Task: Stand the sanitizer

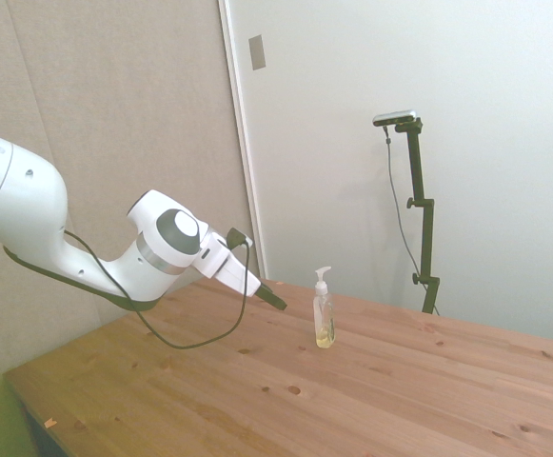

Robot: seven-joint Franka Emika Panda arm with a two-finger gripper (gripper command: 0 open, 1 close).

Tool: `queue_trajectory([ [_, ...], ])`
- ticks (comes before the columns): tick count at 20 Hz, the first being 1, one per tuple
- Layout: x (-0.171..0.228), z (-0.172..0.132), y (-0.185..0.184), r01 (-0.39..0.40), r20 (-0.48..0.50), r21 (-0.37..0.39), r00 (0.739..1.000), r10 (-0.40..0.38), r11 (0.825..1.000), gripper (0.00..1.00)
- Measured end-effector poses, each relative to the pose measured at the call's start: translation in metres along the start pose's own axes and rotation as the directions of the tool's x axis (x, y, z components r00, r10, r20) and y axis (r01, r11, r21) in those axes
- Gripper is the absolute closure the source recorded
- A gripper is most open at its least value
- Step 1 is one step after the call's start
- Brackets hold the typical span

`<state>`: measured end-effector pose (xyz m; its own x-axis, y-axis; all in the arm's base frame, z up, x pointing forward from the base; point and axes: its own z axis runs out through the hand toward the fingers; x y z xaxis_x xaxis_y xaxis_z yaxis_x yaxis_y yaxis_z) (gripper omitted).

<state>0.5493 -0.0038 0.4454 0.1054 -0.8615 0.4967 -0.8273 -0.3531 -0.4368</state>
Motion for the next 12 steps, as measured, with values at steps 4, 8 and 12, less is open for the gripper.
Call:
queue_trajectory([
  [4, 0.018, -0.017, 0.007, 0.096, 0.058, -0.078, 0.994, -0.092, 0.992, 0.00],
  [8, 0.057, -0.043, 0.012, 0.192, 0.125, -0.115, 0.976, -0.178, 0.975, 0.00],
  [12, 0.068, -0.061, 0.017, 0.286, 0.221, -0.097, 0.940, -0.259, 0.953, 0.00],
])
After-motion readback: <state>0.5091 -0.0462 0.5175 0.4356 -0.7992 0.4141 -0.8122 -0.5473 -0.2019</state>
